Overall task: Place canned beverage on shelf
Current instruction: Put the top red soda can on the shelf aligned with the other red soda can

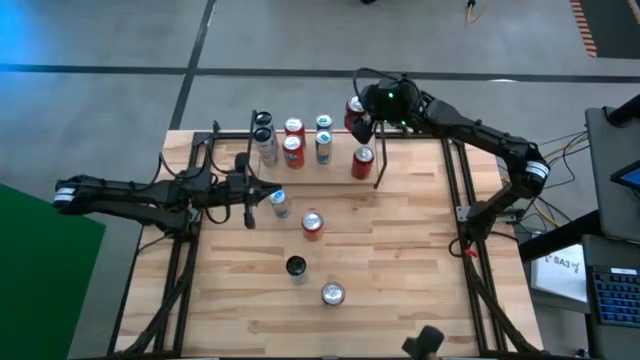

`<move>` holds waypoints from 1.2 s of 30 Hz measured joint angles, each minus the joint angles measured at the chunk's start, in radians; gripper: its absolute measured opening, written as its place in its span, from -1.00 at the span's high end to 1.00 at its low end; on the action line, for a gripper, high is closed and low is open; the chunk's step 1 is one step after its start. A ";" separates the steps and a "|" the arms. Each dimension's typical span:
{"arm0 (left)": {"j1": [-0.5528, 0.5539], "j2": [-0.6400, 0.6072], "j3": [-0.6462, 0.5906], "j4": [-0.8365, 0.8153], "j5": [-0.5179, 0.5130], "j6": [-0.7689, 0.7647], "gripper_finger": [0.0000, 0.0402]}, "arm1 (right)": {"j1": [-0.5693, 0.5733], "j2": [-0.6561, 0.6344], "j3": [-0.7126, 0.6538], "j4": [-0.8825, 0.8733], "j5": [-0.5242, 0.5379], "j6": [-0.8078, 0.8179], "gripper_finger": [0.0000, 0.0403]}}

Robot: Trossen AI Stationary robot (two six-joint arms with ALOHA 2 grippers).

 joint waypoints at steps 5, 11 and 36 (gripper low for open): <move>0.000 0.001 -0.001 0.000 0.000 0.021 1.00 | -0.032 0.043 0.000 0.010 0.008 -0.026 -0.45; 0.000 0.002 -0.006 0.000 -0.001 0.044 1.00 | -0.051 0.086 0.000 0.036 0.002 -0.050 -0.45; 0.001 0.002 0.000 0.034 -0.002 0.099 1.00 | -0.076 0.213 0.000 0.051 -0.032 -0.061 -0.45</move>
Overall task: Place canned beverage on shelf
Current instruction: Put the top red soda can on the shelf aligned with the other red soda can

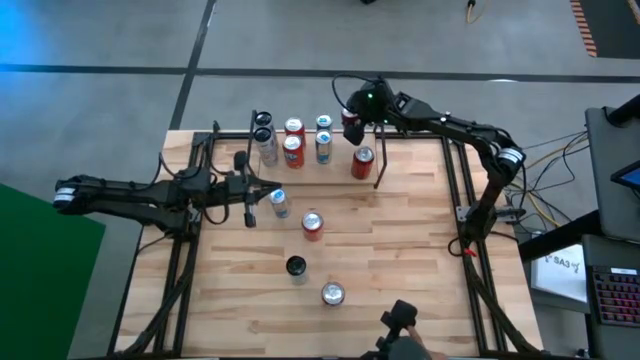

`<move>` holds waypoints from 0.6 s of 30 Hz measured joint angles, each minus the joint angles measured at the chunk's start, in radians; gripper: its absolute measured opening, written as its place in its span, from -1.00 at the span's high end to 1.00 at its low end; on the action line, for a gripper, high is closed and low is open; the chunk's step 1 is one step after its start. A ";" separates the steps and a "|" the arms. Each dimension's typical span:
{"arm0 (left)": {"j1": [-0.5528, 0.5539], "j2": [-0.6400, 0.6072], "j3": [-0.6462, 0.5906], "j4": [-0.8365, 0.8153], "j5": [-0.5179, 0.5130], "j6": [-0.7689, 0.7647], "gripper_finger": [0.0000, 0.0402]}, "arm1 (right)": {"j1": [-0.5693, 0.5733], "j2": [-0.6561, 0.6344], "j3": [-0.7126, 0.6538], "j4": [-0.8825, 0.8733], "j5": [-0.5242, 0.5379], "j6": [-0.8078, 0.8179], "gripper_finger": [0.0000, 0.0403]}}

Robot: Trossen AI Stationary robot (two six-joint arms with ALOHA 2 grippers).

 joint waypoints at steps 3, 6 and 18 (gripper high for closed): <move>0.000 -0.001 0.000 0.011 0.000 0.007 1.00 | -0.003 0.020 0.000 0.000 -0.013 -0.006 -0.45; 0.000 -0.002 0.000 0.014 0.000 0.007 1.00 | -0.002 0.036 0.000 -0.003 -0.029 -0.015 -0.45; 0.000 -0.002 0.000 0.033 0.000 -0.013 1.00 | -0.012 0.038 -0.002 0.004 -0.060 -0.062 -0.45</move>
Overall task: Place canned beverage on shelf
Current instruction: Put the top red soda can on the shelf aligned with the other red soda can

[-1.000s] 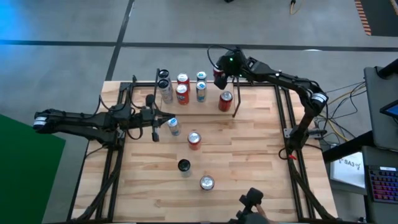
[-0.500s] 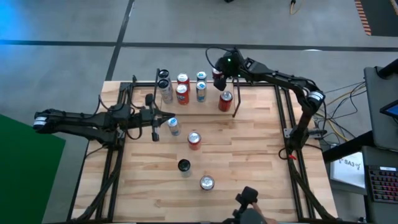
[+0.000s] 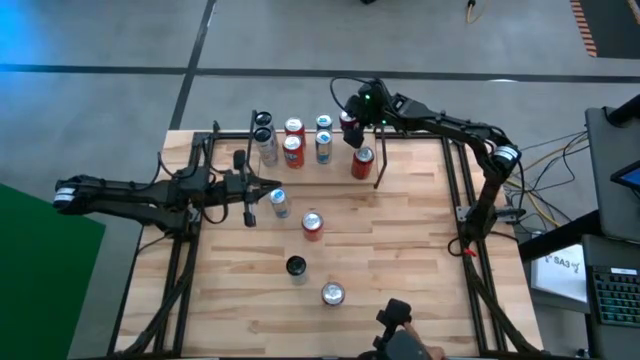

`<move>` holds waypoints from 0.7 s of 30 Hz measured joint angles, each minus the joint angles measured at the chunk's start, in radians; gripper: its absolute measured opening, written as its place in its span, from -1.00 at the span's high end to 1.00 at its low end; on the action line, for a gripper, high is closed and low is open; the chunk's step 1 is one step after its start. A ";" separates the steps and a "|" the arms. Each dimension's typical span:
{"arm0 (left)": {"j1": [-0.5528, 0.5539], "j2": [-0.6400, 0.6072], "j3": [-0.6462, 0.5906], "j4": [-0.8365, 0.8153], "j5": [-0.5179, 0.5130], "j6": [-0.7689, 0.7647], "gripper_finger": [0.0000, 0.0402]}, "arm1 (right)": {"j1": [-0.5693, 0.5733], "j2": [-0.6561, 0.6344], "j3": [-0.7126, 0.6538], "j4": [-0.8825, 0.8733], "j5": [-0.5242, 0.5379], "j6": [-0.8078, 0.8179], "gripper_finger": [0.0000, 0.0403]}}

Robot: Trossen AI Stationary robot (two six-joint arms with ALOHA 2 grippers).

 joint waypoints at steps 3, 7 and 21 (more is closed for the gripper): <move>0.000 0.003 -0.014 0.039 0.000 -0.030 1.00 | -0.013 0.000 -0.003 -0.006 -0.061 0.001 -0.45; 0.000 0.004 -0.023 0.051 0.000 -0.082 1.00 | -0.032 -0.001 -0.005 -0.004 -0.087 -0.003 -0.45; 0.000 0.083 -0.028 0.201 0.002 -0.167 1.00 | -0.074 -0.006 -0.012 -0.013 -0.228 -0.047 -0.45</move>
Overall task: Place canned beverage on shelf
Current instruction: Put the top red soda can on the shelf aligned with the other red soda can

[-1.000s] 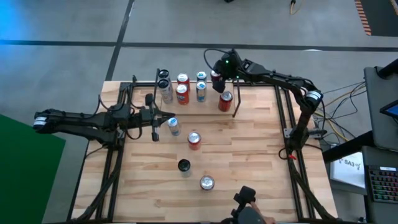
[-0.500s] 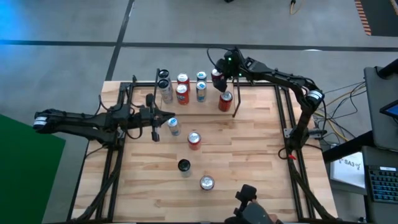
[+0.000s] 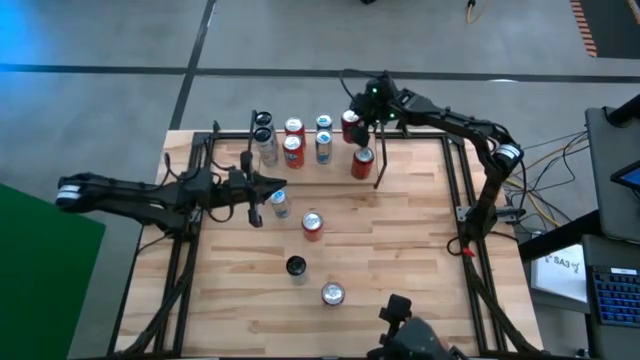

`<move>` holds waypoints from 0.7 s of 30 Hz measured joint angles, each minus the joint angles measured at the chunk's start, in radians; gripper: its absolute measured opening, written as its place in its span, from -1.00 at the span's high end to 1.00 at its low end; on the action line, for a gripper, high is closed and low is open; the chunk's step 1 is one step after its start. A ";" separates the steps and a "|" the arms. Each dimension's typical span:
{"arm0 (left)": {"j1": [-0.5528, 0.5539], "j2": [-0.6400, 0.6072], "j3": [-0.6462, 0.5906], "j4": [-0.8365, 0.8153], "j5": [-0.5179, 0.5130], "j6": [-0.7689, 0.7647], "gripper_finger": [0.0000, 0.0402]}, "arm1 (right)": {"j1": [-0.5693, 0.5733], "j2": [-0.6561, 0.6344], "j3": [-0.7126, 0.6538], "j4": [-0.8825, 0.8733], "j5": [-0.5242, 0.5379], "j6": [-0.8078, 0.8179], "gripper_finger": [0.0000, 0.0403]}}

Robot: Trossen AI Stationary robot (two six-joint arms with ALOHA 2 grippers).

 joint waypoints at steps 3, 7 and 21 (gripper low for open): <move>-0.001 0.031 0.000 0.030 0.002 -0.012 1.00 | -0.008 0.000 -0.005 0.001 -0.016 -0.006 -0.45; -0.002 0.054 0.000 0.065 0.002 -0.013 1.00 | -0.011 -0.001 -0.019 0.000 -0.042 -0.012 -0.45; -0.001 0.064 0.000 0.071 0.002 -0.005 1.00 | -0.014 -0.001 -0.037 0.009 0.038 0.056 -0.45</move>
